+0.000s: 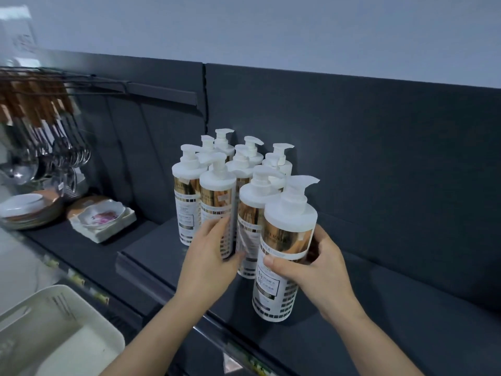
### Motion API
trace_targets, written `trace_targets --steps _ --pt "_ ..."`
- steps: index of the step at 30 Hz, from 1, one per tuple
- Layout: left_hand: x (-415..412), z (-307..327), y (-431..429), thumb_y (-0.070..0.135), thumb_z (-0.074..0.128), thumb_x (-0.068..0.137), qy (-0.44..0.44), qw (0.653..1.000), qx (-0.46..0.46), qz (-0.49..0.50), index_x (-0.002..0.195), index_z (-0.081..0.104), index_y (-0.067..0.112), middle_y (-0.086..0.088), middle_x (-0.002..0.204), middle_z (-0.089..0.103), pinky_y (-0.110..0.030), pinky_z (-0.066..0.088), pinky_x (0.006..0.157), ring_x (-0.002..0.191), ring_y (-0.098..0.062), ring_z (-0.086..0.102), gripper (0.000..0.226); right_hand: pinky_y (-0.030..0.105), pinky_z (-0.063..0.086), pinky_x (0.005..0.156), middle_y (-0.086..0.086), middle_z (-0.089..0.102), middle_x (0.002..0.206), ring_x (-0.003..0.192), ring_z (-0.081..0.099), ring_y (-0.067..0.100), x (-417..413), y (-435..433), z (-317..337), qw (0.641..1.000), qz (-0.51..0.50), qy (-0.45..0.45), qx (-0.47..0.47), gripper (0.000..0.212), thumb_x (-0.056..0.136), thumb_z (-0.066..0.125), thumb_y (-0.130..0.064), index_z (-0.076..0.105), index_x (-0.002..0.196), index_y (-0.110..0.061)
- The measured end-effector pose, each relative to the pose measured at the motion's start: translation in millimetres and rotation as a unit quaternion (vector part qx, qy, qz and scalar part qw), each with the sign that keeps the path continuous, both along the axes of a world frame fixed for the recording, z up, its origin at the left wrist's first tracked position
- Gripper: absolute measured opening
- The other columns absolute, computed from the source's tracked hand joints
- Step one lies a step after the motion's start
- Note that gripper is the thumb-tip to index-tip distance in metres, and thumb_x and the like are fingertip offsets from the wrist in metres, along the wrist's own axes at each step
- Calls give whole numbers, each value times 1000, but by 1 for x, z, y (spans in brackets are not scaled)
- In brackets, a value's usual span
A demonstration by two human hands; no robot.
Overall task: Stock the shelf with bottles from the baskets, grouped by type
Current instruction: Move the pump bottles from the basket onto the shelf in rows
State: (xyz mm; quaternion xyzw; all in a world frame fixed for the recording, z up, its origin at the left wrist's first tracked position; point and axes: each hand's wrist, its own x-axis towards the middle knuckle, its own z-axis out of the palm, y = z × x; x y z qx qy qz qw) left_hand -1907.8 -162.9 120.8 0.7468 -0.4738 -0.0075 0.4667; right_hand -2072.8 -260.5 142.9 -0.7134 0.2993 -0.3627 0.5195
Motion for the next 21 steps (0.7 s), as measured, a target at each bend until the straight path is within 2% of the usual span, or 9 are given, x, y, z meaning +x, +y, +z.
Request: trace_targets --steps 4,7,8,12,15,18,21 --pt "10 -4 28 22 70 74 97 988 78 -95 137 48 34 20 132 54 -30 44 104 119 5 50 68 25 58 78 -16 74 97 91 70 1 19 24 9 999 46 -4 -10 58 57 93 -14 64 104 -31" --pt "23 -1 48 10 70 72 109 974 129 -153 128 48 45 33 122 56 -10 44 90 113 12 51 70 24 57 78 -16 74 97 91 70 1 44 37 7 998 57 -9 -10 61 55 93 -13 64 105 -32" --pt "29 0 53 8 73 71 114 972 136 -156 124 48 47 35 119 57 -8 45 84 110 12 53 70 24 57 78 -16 74 96 91 70 1 54 42 6 998 57 -13 -7 62 55 93 -12 64 105 -33" --pt "59 -3 64 14 85 67 161 972 113 -126 117 52 46 32 107 65 -11 48 76 100 12 59 67 28 57 81 -14 74 99 94 70 1 97 58 1 998 52 -28 -8 64 55 94 -16 63 109 -32" --pt "86 -5 67 19 87 63 164 975 109 -102 112 52 44 31 101 66 -12 48 74 96 13 60 65 28 57 81 -14 74 99 93 69 -1 128 65 -2 999 35 -25 -7 62 56 93 -17 63 109 -31" --pt "114 -10 67 20 88 62 176 973 114 -91 117 52 35 21 107 67 -21 53 82 100 5 61 67 33 58 85 -14 74 99 94 69 0 156 70 -5 1000 13 -16 -14 64 54 93 -24 62 108 -35" --pt "138 -14 64 17 87 65 172 973 119 -100 118 52 31 16 108 67 -27 54 87 104 -1 62 65 33 58 85 -16 71 101 95 67 0 181 73 -10 999 -20 -10 -32 59 52 93 -29 60 98 -44"
